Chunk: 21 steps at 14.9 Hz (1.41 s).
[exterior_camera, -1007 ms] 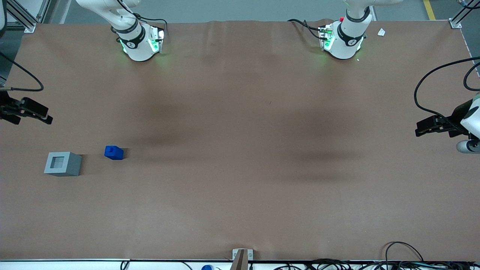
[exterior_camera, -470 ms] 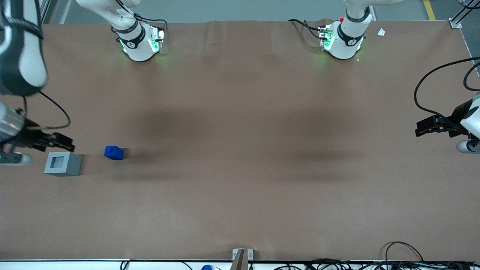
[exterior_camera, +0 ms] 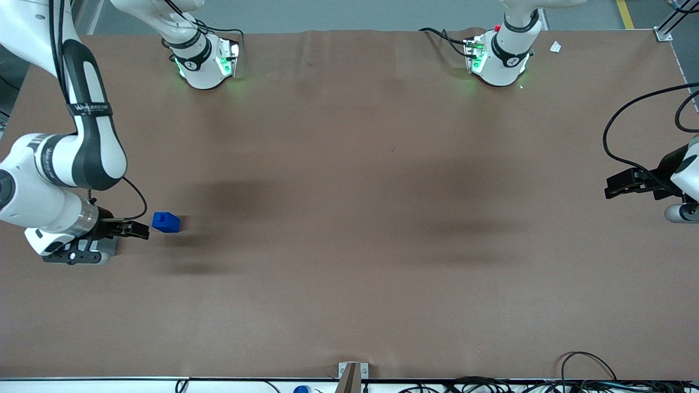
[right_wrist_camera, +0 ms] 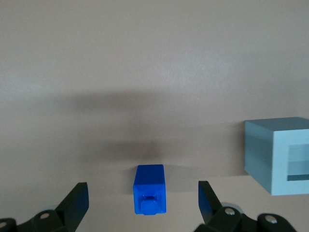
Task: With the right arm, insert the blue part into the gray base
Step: 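Move the open right gripper down over the blue block, then close the right gripper on the blue block and lift it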
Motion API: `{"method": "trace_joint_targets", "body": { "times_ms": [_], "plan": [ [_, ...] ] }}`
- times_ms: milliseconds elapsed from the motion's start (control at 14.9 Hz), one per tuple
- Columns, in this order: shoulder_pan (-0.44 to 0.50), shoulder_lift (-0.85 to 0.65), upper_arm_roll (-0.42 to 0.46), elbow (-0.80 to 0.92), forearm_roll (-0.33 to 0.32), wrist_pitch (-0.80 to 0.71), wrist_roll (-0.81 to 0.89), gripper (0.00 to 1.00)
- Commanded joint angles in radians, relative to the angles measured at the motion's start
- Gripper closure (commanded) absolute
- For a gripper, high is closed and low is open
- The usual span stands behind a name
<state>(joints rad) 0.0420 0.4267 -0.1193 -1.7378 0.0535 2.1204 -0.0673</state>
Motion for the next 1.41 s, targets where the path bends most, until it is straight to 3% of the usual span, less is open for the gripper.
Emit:
{"method": "trace_joint_targets", "body": {
  "times_ms": [0, 201, 336, 1342],
  "plan": [
    [0.002, 0.027, 0.003, -0.023, -0.009, 0.009, -0.005, 0.00],
    [0.007, 0.044, 0.003, -0.058, -0.009, 0.018, -0.005, 0.00],
    [0.006, 0.047, 0.003, -0.074, -0.009, 0.004, -0.003, 0.07],
    [0.004, 0.087, 0.001, -0.132, -0.011, 0.059, 0.006, 0.24]
  ]
}}
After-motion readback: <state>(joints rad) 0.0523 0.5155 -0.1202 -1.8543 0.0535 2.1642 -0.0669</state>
